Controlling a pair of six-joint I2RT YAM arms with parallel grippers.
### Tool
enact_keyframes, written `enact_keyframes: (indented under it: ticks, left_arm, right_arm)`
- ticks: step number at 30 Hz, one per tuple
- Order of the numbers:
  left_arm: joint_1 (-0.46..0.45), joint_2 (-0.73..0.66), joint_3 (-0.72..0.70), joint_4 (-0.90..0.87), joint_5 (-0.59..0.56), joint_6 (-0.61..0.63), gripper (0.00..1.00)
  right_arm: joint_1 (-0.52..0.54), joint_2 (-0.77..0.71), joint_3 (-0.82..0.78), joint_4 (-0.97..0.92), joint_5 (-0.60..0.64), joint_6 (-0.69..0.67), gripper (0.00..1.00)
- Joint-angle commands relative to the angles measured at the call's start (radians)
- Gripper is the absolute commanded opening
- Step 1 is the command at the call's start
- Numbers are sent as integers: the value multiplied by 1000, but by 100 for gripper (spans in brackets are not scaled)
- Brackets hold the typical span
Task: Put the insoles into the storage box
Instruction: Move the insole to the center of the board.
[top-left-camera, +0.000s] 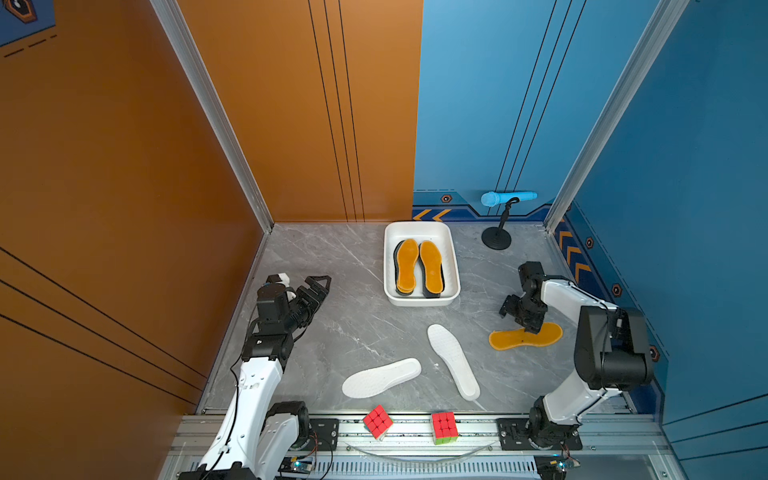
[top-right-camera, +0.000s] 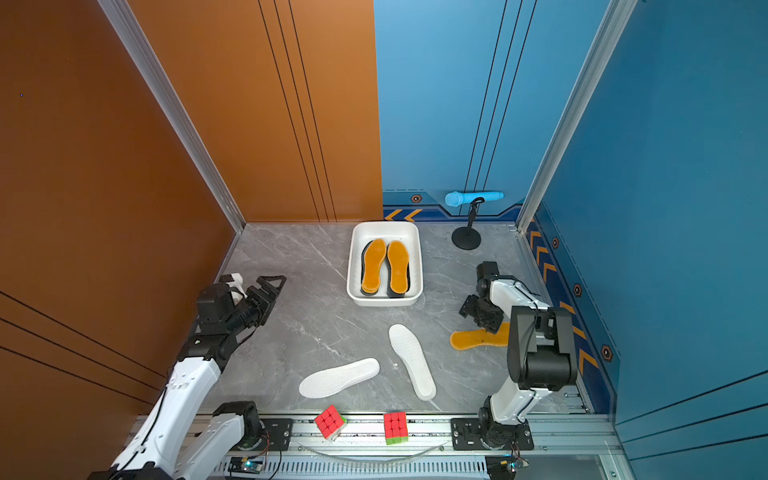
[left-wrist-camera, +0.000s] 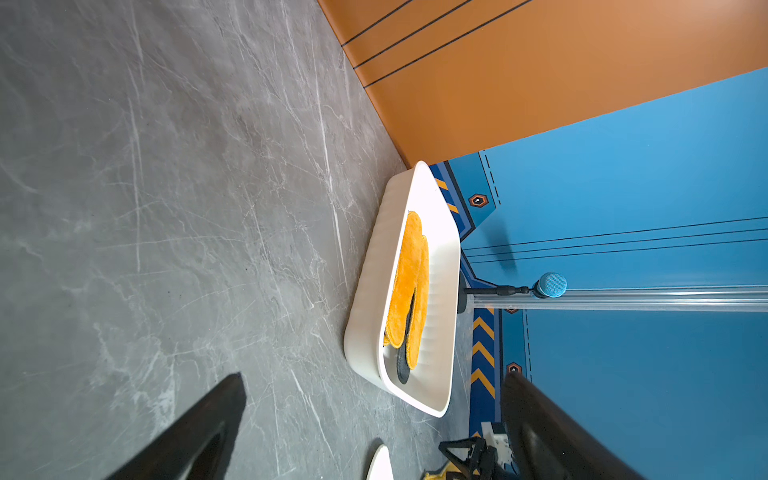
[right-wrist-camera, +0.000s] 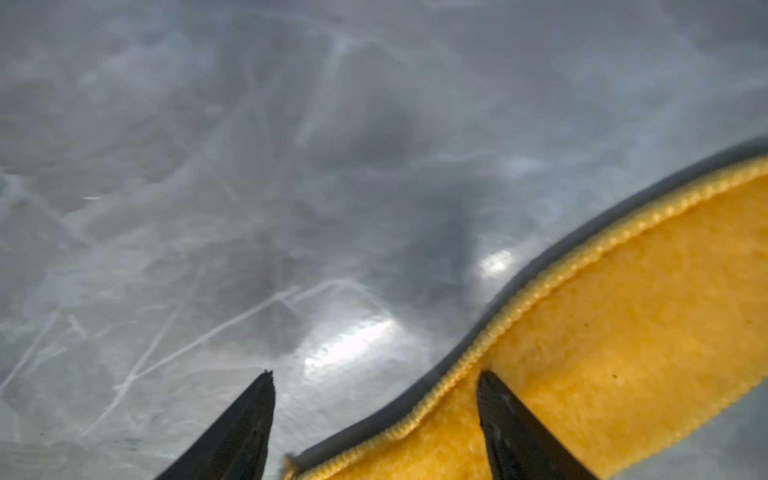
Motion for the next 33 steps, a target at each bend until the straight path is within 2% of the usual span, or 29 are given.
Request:
enact_keyframes:
  ticks: [1,5,9,12,15,18,23,26,33]
  left_arm:
    - [9,-28,-16,-44,-2,16,98]
    - [9,-38,-28,-44,5,4,98]
    - [9,-36,-24,-47,11,6,98]
    - [6,-37,-23,-44,12,4,98]
    - [4,-39,-22,-44,14,3,98]
    - [2,-41,-24,-43,10,5,98]
    - [-3,-18,-20,-32,17,8,98]
    - [-10,-10,-26,-17,14,1,98]
    - [-17,-13,-27,-18,8,6,98]
  right_arm:
    - [84,42,66,27,10,-115,73]
    - [222,54,128,-4,113,-261,70]
    - [297,-18,105,30,203,-317,68]
    - [291,-92,77,48,223,-275,68]
    - [250,-146,69,-18,271,-153,67]
    - [157,-182,34,-50,207,-65,66]
    - [5,-218,-80,-16,45,8,57]
    - [-22,-203,-104,12,-22,17,54]
    - [-16,-154,-129,59,-82,53,52]
